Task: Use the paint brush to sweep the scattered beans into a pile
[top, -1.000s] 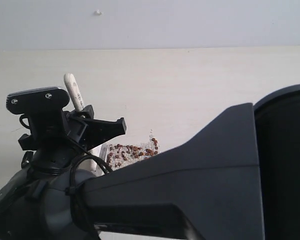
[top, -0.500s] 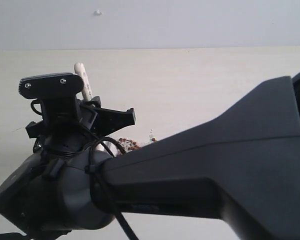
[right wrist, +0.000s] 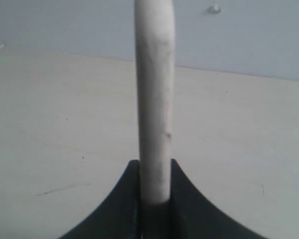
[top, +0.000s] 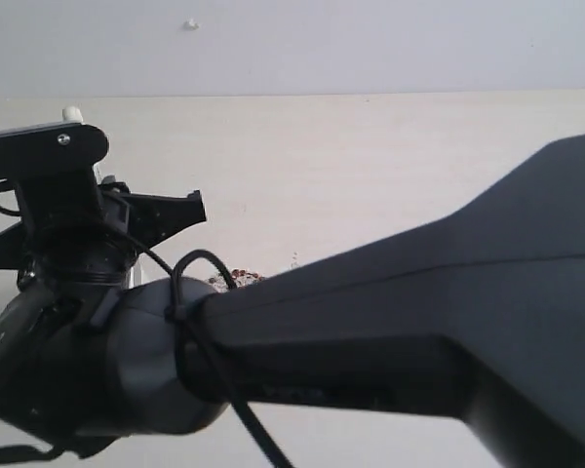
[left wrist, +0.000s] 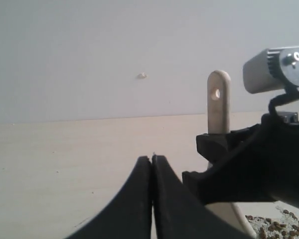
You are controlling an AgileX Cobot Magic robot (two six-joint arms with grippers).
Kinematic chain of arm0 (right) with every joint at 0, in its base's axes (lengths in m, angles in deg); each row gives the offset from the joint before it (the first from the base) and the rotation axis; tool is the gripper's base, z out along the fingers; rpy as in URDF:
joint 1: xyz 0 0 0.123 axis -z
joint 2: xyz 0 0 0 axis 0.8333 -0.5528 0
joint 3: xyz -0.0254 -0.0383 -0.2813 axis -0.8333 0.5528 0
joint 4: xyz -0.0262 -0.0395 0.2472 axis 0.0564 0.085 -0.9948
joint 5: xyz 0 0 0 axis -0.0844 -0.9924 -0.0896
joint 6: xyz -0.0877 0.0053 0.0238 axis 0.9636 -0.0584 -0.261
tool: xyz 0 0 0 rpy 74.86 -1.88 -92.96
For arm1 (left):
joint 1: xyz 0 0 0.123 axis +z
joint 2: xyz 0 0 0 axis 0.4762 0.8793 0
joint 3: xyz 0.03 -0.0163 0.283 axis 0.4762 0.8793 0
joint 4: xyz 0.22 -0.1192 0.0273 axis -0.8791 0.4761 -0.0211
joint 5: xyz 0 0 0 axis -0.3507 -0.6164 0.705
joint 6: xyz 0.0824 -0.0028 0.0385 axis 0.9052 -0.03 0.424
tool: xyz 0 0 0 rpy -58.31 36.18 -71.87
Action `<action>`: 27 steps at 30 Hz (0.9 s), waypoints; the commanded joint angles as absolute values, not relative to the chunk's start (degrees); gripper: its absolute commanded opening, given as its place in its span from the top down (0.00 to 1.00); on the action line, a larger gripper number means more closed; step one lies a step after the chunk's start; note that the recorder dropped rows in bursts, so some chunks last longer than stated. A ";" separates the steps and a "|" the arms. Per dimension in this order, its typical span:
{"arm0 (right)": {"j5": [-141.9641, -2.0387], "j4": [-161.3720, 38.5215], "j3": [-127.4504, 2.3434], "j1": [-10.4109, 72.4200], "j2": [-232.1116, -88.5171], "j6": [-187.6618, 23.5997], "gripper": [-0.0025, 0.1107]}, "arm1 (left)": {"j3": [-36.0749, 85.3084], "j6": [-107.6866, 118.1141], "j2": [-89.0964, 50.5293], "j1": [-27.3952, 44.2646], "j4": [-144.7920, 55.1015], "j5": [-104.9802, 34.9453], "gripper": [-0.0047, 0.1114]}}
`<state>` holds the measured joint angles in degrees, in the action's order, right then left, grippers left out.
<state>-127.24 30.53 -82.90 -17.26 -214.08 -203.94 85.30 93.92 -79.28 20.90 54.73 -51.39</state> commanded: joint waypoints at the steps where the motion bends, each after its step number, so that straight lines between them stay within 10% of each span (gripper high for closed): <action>1: -123.75 29.86 -83.46 -12.93 -214.79 -204.24 0.98 | 85.31 93.88 -79.75 21.07 55.10 -51.53 0.96; 27: -128.22 19.27 -83.21 -9.52 -214.76 -199.94 0.98 | 85.31 93.88 -79.75 21.07 55.10 -51.53 0.96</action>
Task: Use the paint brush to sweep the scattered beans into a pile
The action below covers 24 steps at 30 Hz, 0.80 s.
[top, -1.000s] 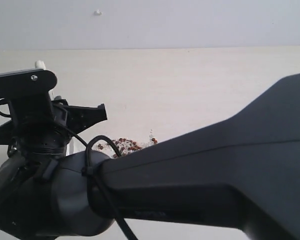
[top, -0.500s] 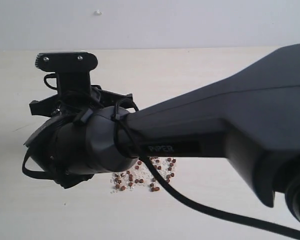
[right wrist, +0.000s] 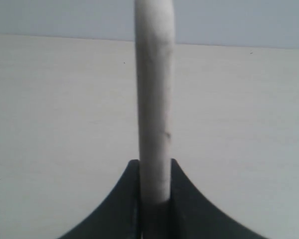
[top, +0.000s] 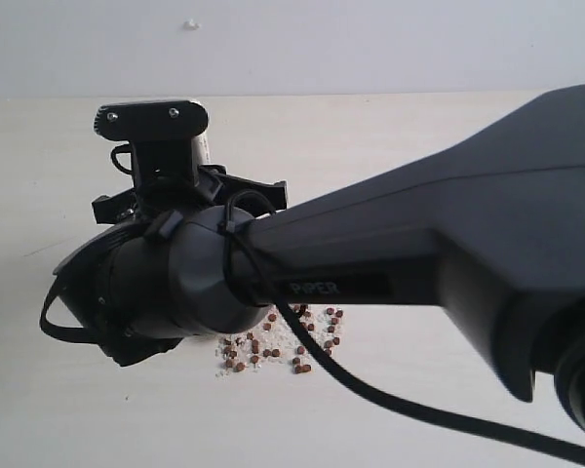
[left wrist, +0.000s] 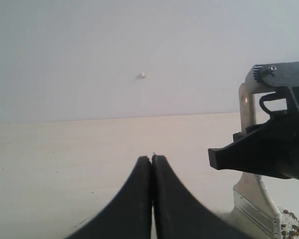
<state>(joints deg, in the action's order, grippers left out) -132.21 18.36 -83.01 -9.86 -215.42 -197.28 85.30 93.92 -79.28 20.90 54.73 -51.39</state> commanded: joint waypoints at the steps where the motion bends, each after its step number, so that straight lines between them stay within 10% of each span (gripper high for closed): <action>1: -127.68 19.51 -83.21 -9.52 -214.63 -200.46 0.98 | 85.31 93.88 -79.75 21.07 55.10 -51.53 0.96; 13: -113.10 28.75 -83.05 -8.09 -203.31 -179.63 0.98 | 85.31 93.88 -79.75 21.07 55.10 -51.53 0.96; 24: -53.09 7.30 -65.12 14.68 -183.71 -142.36 0.98 | 85.31 93.88 -79.75 21.07 55.10 -51.53 0.96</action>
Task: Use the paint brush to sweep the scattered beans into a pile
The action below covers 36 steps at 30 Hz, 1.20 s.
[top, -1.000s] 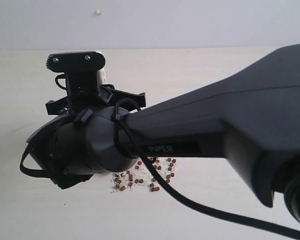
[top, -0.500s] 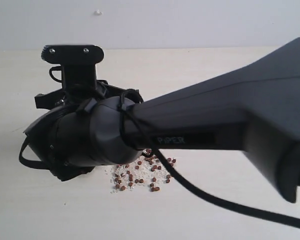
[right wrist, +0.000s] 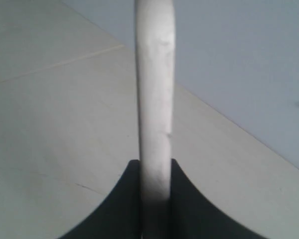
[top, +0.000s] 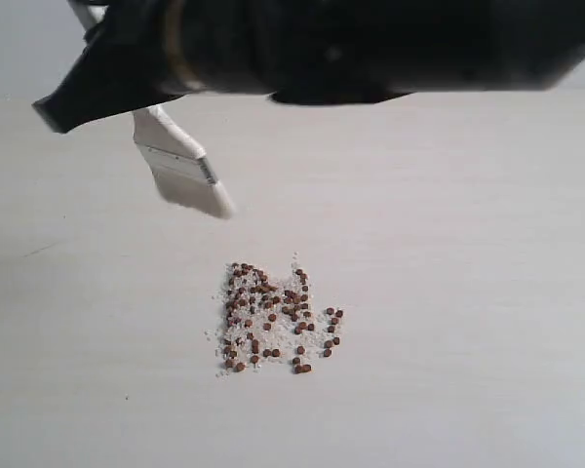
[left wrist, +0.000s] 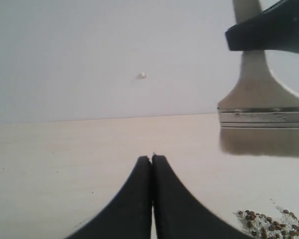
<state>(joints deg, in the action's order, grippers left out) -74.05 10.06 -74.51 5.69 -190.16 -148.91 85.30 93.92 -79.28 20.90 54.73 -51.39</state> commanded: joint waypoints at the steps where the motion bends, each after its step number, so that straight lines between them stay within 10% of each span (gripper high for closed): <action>1: -47.48 8.16 -63.36 16.36 -183.05 -142.36 0.98 | 85.31 93.88 -79.75 21.07 55.10 -51.53 0.96; 8: -2.04 27.41 -52.04 28.63 -184.19 -139.29 0.98 | 85.31 93.88 -79.75 21.07 55.10 -51.53 0.96; 36: -6.53 11.01 -51.46 29.80 -206.13 -119.24 0.98 | 85.31 93.88 -79.75 21.07 55.10 -51.53 0.96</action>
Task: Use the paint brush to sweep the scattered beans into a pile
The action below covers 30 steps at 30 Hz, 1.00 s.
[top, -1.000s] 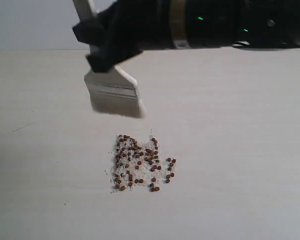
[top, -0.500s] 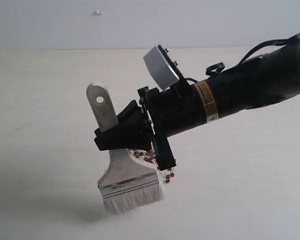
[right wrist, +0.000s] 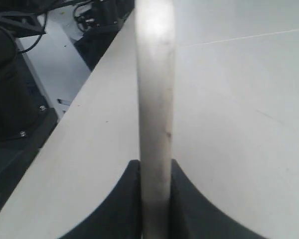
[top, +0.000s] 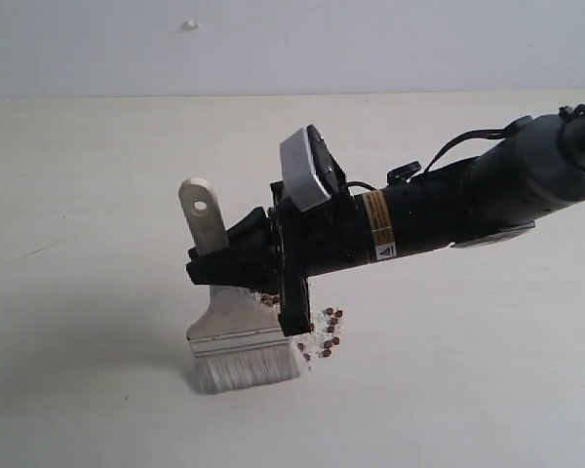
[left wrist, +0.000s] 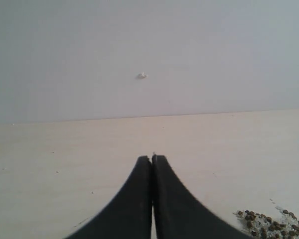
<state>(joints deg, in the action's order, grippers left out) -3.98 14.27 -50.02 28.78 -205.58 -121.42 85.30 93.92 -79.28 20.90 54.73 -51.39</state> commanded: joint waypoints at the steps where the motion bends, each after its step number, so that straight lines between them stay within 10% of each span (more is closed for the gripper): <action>1: -6.53 11.01 -52.56 30.18 -206.40 -119.24 0.98 | 85.31 93.88 -79.75 21.07 55.10 -51.53 0.96; 30: -2.04 38.52 -55.82 32.55 -190.77 -145.96 0.98 | 85.31 93.88 -79.75 21.07 55.10 -51.53 0.96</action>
<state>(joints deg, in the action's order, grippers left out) -2.31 38.21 -56.15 31.04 -191.31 -146.59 85.30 93.92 -79.28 20.90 54.73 -51.39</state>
